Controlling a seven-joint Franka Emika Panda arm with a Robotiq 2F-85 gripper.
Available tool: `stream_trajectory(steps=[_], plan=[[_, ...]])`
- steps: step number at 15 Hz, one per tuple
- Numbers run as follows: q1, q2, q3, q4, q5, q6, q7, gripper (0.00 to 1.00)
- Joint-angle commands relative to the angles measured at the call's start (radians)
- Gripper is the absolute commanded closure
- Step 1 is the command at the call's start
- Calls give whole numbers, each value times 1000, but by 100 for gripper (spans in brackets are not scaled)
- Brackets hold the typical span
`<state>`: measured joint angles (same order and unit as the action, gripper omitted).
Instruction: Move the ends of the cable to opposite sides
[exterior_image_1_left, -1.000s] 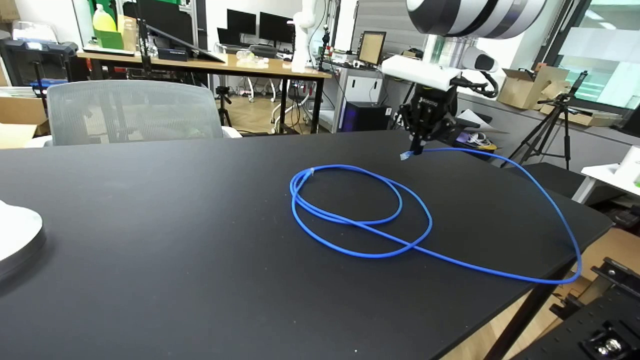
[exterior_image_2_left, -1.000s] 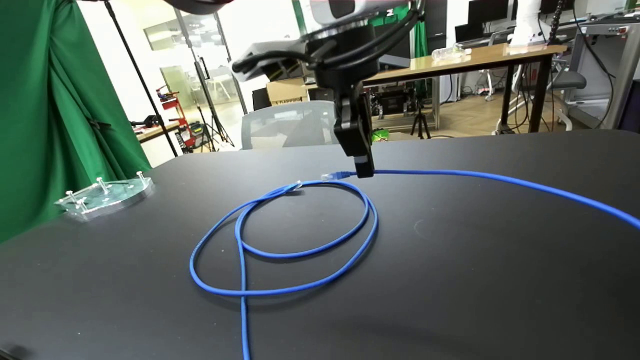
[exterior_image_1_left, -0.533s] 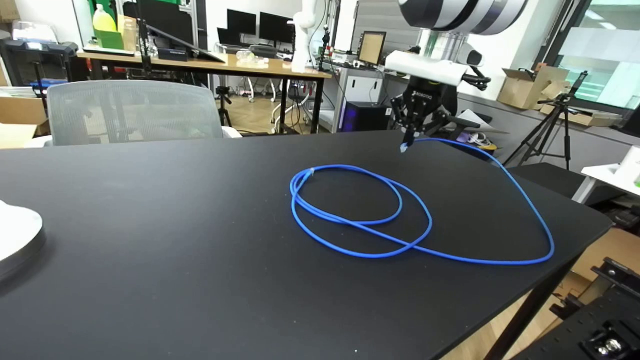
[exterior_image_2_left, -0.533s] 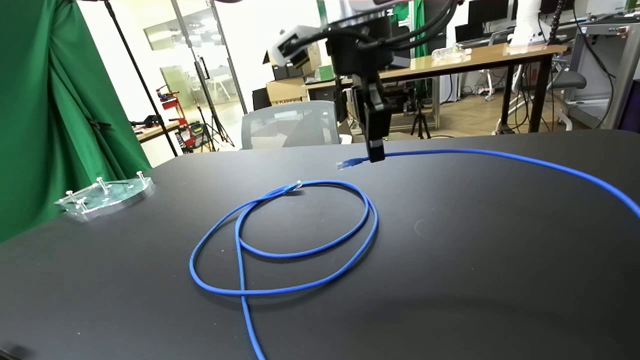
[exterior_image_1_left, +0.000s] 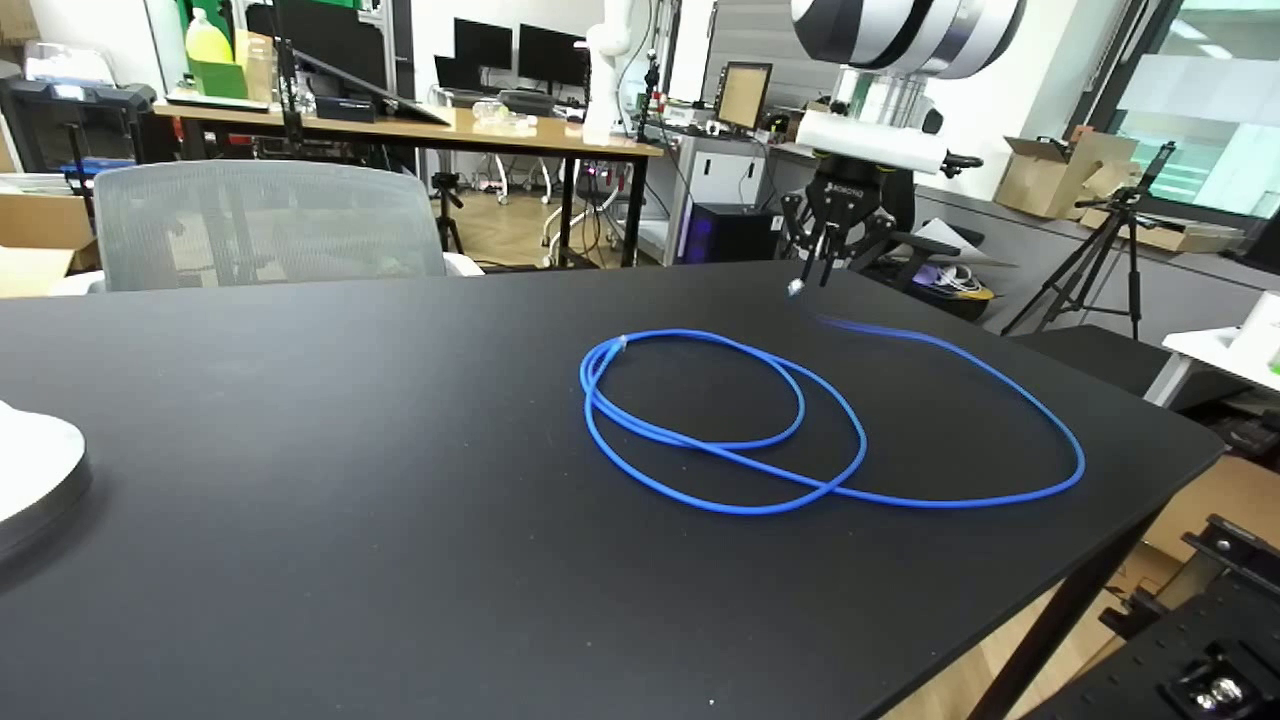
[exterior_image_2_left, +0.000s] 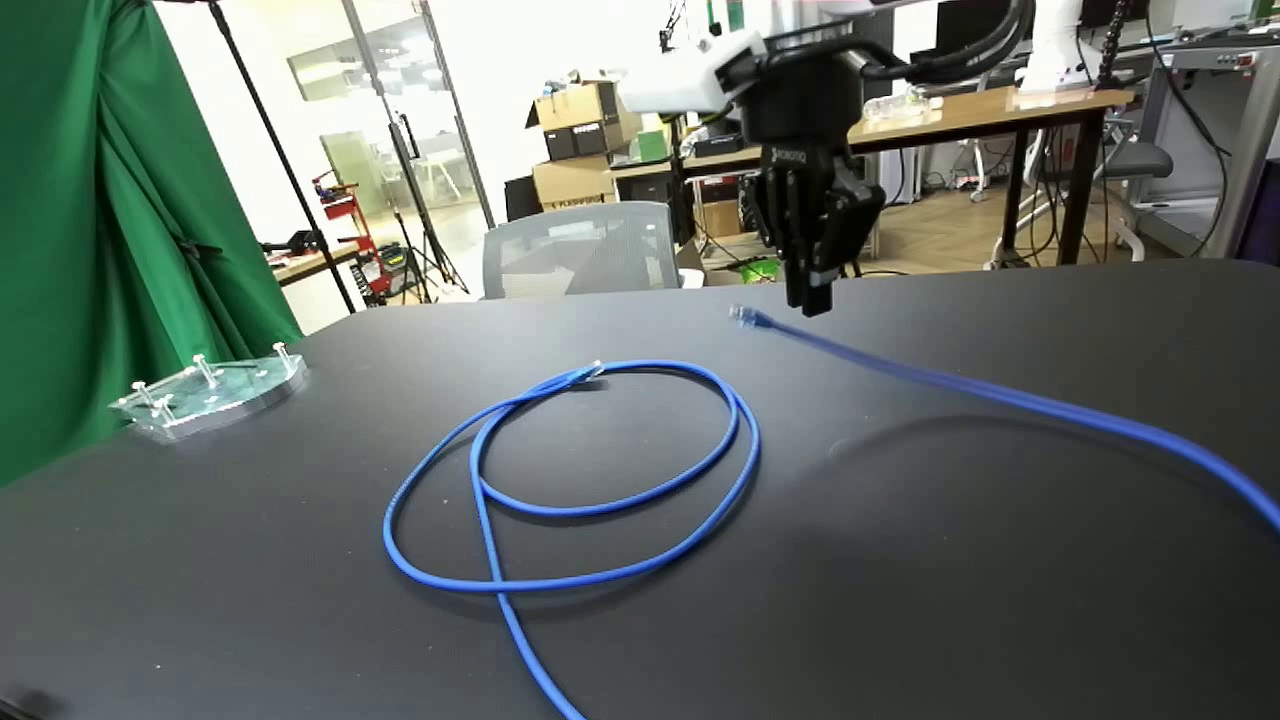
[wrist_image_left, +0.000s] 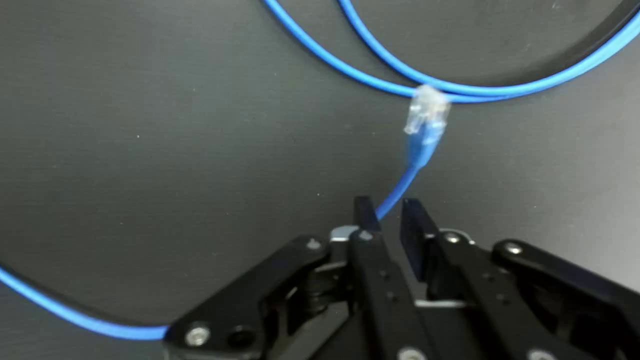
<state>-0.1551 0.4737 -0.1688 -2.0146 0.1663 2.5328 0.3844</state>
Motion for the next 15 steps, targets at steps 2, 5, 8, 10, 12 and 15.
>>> stream_trajectory(steps=[2,5,8,10,12,15], plan=[[-18,50,5,70,12,-45,-76,41],[20,-12,4,24,-19,-31,-91,21],[104,-99,14,-28,-86,-27,-83,1],[157,-141,43,-51,-120,-25,-78,0],[220,-166,80,-81,-138,6,-46,0],[319,-172,128,-115,-169,54,43,0]])
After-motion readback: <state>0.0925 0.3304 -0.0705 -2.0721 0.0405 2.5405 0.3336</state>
